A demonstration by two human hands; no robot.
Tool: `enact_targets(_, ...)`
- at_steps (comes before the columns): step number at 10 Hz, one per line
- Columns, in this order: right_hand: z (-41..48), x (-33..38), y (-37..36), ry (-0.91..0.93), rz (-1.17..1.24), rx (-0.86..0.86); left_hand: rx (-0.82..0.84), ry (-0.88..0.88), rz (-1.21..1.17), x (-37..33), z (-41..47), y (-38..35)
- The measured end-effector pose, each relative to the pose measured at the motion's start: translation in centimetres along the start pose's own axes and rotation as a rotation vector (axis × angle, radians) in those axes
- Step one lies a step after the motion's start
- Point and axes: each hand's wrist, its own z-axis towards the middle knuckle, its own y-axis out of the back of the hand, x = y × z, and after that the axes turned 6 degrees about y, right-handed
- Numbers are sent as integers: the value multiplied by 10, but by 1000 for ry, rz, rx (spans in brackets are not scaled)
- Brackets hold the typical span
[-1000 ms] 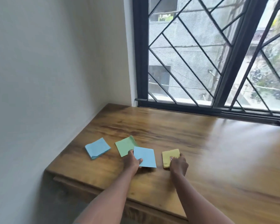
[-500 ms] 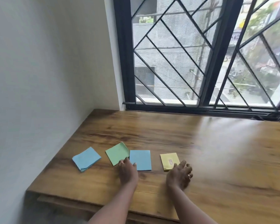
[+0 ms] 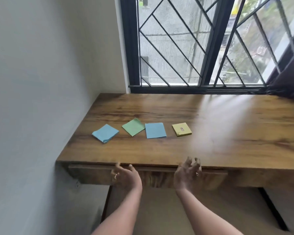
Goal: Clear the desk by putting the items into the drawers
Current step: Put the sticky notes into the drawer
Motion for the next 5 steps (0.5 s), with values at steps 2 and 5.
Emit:
enact_targets(2, -49, -21, -20, -367, 313, 58, 218, 602, -290, 36, -8, 18)
enact_targets(5, -34, -42, -91, -1116, 1299, 234, 459, 919, -753, 57, 14, -52)
